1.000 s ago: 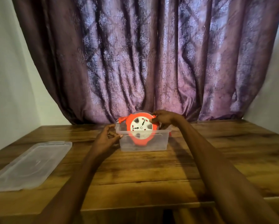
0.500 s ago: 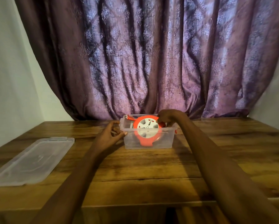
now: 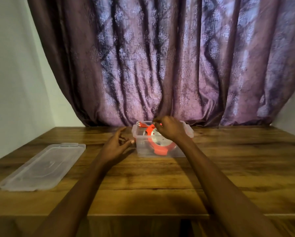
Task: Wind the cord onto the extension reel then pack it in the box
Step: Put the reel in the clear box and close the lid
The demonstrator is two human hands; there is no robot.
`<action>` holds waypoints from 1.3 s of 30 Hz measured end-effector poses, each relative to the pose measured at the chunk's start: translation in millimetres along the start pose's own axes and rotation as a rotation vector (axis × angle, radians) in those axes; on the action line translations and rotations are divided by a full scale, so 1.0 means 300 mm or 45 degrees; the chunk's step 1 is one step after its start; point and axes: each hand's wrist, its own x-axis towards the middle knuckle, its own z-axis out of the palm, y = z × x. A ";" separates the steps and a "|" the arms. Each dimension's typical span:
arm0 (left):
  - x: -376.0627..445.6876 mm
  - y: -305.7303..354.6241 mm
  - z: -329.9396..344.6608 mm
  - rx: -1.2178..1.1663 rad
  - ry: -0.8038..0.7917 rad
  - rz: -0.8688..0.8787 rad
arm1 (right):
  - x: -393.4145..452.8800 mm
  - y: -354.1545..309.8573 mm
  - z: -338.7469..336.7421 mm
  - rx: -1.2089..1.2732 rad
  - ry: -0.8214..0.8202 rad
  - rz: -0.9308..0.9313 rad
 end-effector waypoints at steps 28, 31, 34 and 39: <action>-0.317 -0.066 -0.447 0.941 0.279 -0.049 | -0.101 -0.421 0.240 0.116 0.084 -0.485; -0.268 -0.020 -0.435 0.851 0.210 0.209 | -0.067 -0.374 0.194 0.086 0.093 -0.427; -0.216 0.047 -0.402 0.843 0.146 0.493 | -0.039 -0.324 0.140 -0.002 0.114 -0.447; -0.153 0.123 -0.352 0.838 0.154 0.846 | -0.050 -0.213 0.080 0.141 0.268 -0.478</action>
